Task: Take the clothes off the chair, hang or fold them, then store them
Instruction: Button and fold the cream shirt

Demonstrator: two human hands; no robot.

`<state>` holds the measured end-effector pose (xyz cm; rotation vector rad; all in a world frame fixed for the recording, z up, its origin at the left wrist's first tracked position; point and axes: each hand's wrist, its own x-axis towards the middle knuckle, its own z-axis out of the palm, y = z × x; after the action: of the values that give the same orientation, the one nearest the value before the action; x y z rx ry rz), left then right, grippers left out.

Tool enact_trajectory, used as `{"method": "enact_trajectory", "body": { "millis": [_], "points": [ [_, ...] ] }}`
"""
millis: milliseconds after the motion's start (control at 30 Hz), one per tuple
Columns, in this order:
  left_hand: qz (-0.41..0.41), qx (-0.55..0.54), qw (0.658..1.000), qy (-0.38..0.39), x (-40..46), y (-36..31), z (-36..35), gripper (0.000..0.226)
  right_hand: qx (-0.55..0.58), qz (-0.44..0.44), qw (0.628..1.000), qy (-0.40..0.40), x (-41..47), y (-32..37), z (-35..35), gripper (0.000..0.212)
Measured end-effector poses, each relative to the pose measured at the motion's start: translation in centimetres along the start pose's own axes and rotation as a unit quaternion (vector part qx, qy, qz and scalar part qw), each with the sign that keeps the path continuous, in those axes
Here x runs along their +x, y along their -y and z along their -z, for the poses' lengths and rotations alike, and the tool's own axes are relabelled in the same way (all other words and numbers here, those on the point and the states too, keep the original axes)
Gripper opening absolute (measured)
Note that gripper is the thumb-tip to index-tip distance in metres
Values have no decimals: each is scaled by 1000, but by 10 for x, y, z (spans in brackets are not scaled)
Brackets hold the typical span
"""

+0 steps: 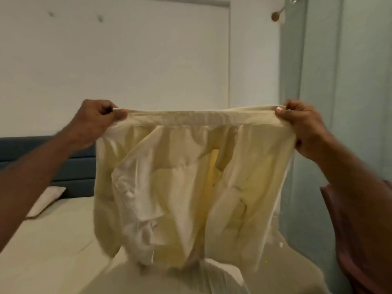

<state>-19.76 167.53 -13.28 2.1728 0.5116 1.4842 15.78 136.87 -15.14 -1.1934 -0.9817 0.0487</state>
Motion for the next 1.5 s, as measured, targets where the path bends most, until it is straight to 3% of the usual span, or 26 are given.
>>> {"method": "enact_trajectory", "body": {
  "millis": [67,100,167,233,367,467,567,633,733,867,933,1100,1200,1333,1500],
  "points": [
    [47,-67,992,93,7,-30,26,28,19,-28,999,36,1,32,10,23],
    [79,-59,983,156,8,-39,38,27,-36,-55,995,69,1,40,12,20],
    [114,18,964,242,12,-45,53,26,-166,-89,975,121,4,45,12,20],
    [92,88,957,260,15,-43,57,25,-188,-77,971,129,7,49,10,22],
    [-63,121,985,107,14,-33,47,19,-180,-1,980,87,14,37,6,20],
    [-187,231,955,6,13,-23,31,15,-226,62,972,4,24,13,-5,20],
    [-240,255,936,-29,17,-13,22,20,-257,118,956,-83,27,-1,-14,14],
    [-241,259,935,-36,19,-8,23,24,-264,138,951,-87,31,-9,-18,14],
    [-217,249,944,-23,18,-7,19,19,-257,148,951,-83,34,-13,-23,14],
    [-103,179,978,44,20,-5,18,14,-241,119,961,-68,42,-17,-23,12],
    [-63,164,982,63,23,2,19,6,-177,84,980,-31,43,-18,-21,15],
    [32,158,987,21,29,18,5,16,-48,57,995,62,29,-21,-18,18],
    [96,39,995,9,28,19,-11,22,-57,42,991,116,23,-22,-16,16],
    [118,-75,989,56,23,24,-9,30,-52,20,990,130,21,-24,-5,12],
    [130,-98,984,77,19,32,-5,40,3,10,992,129,22,-32,1,15]
  ]
}}
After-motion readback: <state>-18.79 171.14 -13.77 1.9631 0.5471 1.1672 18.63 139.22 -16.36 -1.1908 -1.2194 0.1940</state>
